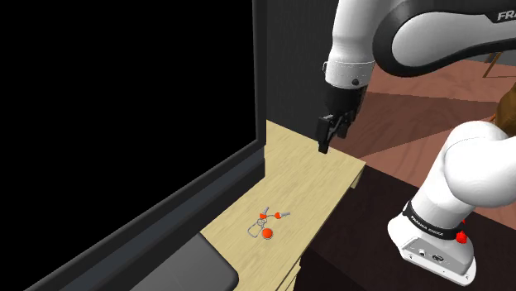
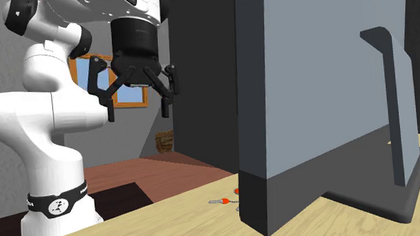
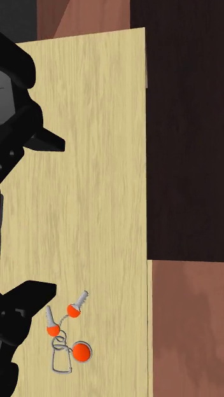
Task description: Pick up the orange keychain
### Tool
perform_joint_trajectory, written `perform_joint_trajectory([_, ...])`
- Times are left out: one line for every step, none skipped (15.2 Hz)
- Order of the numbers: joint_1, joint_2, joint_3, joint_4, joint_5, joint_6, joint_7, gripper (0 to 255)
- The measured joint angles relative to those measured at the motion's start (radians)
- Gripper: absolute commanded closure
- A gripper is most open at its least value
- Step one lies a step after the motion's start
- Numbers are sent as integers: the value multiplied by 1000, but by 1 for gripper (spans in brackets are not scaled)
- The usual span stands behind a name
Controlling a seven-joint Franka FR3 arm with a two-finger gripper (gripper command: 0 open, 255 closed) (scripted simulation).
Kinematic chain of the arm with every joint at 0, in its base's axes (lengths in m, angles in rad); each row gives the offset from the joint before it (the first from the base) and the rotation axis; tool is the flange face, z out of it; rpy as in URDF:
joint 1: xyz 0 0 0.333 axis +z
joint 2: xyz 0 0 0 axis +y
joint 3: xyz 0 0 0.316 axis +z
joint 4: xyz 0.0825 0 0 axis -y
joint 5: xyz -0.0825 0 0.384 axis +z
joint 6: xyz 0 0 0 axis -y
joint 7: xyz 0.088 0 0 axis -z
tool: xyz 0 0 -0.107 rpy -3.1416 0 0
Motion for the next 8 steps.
perform_joint_trajectory([8, 14, 28, -4, 18, 23, 29, 0])
perform_joint_trajectory([16, 32, 59, -13, 38, 53, 61, 0])
perform_joint_trajectory([22, 52, 88, -16, 55, 81, 90, 0])
perform_joint_trajectory([25, 71, 113, -16, 68, 106, 116, 0])
perform_joint_trajectory([27, 98, 141, -8, 80, 130, 144, 0])
perform_joint_trajectory([26, 126, 168, -1, 90, 157, 172, 0])
perform_joint_trajectory([22, 164, 197, 10, 97, 189, 199, 0])
perform_joint_trajectory([25, 186, 226, 8, 108, 218, 229, 0])
